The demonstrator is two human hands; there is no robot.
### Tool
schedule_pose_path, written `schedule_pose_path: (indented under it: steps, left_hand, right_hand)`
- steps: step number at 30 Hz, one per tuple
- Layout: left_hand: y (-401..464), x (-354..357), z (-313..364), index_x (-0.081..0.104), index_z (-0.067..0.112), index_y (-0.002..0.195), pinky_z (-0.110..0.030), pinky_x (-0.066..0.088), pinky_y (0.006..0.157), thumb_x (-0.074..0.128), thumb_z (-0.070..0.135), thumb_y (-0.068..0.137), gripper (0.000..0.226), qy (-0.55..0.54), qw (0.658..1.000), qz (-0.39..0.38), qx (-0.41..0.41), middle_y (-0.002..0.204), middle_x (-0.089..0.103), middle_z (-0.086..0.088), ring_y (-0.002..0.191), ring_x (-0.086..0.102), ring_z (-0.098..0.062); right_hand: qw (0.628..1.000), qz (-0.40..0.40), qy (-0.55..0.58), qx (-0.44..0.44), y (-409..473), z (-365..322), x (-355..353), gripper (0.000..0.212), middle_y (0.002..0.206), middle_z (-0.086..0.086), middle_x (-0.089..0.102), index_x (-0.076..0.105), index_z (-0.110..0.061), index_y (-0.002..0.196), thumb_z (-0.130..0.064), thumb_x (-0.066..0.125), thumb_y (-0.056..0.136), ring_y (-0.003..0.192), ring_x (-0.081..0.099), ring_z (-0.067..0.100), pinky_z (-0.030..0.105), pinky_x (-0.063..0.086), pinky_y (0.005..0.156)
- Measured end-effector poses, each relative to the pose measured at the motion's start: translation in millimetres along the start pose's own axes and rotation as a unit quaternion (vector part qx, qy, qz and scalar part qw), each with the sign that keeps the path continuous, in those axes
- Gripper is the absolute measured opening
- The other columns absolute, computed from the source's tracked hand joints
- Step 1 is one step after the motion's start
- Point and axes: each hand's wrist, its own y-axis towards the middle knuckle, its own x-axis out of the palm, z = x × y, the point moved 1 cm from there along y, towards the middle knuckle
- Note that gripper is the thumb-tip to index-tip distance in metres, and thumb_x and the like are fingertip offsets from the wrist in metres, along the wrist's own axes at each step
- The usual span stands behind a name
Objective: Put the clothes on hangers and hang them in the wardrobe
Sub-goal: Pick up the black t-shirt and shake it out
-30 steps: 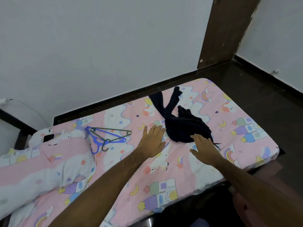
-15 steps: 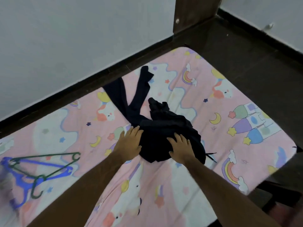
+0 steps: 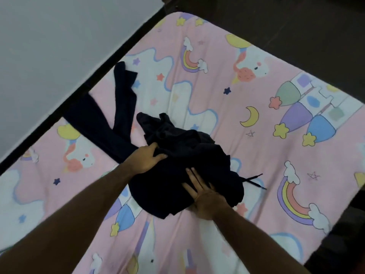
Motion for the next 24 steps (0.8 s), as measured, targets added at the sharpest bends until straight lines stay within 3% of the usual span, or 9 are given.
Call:
schedule_pose_path:
  steps: [2, 4, 7, 11, 14, 16, 19, 21, 24]
  left_hand:
    - [17, 0, 1, 0.037, 0.015, 0.15, -0.041, 0.04, 0.108, 0.044, 0.068, 0.093, 0.078, 0.051, 0.998, -0.045, -0.007, 0.147, 0.049, -0.016, 0.131, 0.05, -0.032]
    - [32, 4, 5, 0.021, 0.021, 0.159, -0.042, 0.033, 0.116, 0.035, 0.074, 0.086, 0.091, 0.095, 0.992, -0.08, -0.027, 0.16, 0.031, -0.018, 0.14, 0.039, -0.035]
    - [42, 10, 17, 0.013, 0.018, 0.16, -0.039, 0.025, 0.12, 0.034, 0.055, 0.103, 0.071, 0.176, 0.976, -0.125, -0.035, 0.164, 0.017, -0.018, 0.146, 0.029, -0.034]
    - [58, -1, 15, 0.037, 0.011, 0.152, -0.031, 0.034, 0.111, 0.039, 0.056, 0.102, 0.068, 0.194, 0.965, -0.174, -0.012, 0.155, 0.04, -0.017, 0.134, 0.046, -0.029]
    - [62, -38, 20, 0.054, 0.029, 0.138, -0.036, 0.048, 0.103, 0.055, 0.077, 0.082, 0.073, 0.068, 0.969, -0.237, -0.026, 0.137, 0.059, -0.005, 0.116, 0.059, -0.022]
    - [63, -62, 20, 0.064, 0.022, 0.12, -0.04, 0.057, 0.084, 0.045, 0.09, 0.075, 0.083, -0.035, 0.961, -0.267, -0.06, 0.113, 0.067, -0.009, 0.096, 0.066, -0.026]
    - [65, -72, 15, 0.075, 0.005, 0.089, -0.042, 0.057, 0.072, 0.029, 0.095, 0.074, 0.102, -0.088, 0.975, -0.184, -0.083, 0.085, 0.071, -0.017, 0.075, 0.067, -0.033]
    - [56, -62, 22, 0.072, 0.002, 0.087, -0.045, 0.059, 0.071, 0.038, 0.062, 0.098, 0.07, -0.021, 0.997, -0.069, -0.041, 0.087, 0.072, -0.017, 0.077, 0.069, -0.037]
    - [42, -54, 40, 0.06, 0.001, 0.098, -0.039, 0.052, 0.07, 0.046, 0.015, 0.097, 0.019, 0.076, 0.989, 0.086, 0.096, 0.108, 0.066, -0.02, 0.087, 0.065, -0.038]
  right_hand:
    - [1.0, 0.023, -0.014, 0.009, 3, 4, 9, 0.078, 0.15, -0.009, -0.05, -0.009, -0.035, 0.158, -0.058, 0.035, 0.098, 0.139, -0.047, 0.009, 0.04, -0.016, 0.112]
    - [0.995, 0.091, -0.019, 0.023, 6, 9, 20, 0.079, 0.167, 0.004, -0.018, 0.019, -0.029, 0.159, -0.063, 0.039, 0.091, 0.153, -0.023, 0.018, 0.047, 0.008, 0.116]
    - [0.995, 0.101, -0.005, 0.001, 6, 14, 33, 0.081, 0.17, 0.01, -0.004, 0.03, -0.029, 0.156, -0.067, 0.04, 0.086, 0.154, 0.004, 0.025, 0.049, 0.025, 0.112]
    - [0.978, 0.208, 0.031, -0.017, 8, 14, 47, 0.069, 0.17, 0.006, -0.003, 0.026, -0.025, 0.16, -0.055, 0.044, 0.101, 0.157, -0.006, 0.02, 0.057, -0.001, 0.115]
    - [0.97, 0.24, -0.002, -0.029, 5, 15, 45, 0.062, 0.17, 0.011, 0.007, 0.038, -0.023, 0.155, -0.054, 0.044, 0.102, 0.157, 0.001, 0.024, 0.055, 0.011, 0.119]
    - [0.965, 0.256, -0.054, -0.017, 1, 12, 38, 0.061, 0.171, 0.009, 0.007, 0.041, -0.026, 0.152, -0.058, 0.043, 0.1, 0.158, 0.003, 0.024, 0.045, 0.018, 0.12]
    - [0.963, 0.241, -0.119, 0.005, -7, -2, 26, 0.062, 0.171, 0.007, 0.002, 0.041, -0.029, 0.15, -0.061, 0.045, 0.096, 0.158, 0.0, 0.022, 0.042, 0.014, 0.115]
    - [0.96, 0.229, -0.158, 0.017, -11, -17, 21, 0.064, 0.17, 0.012, 0.005, 0.044, -0.027, 0.148, -0.058, 0.049, 0.092, 0.157, 0.006, 0.025, 0.046, 0.019, 0.118]
    - [0.954, 0.204, -0.208, 0.069, -13, -46, 16, 0.065, 0.166, 0.018, 0.022, 0.053, -0.022, 0.138, -0.051, 0.063, 0.08, 0.153, 0.026, 0.031, 0.053, 0.029, 0.119]
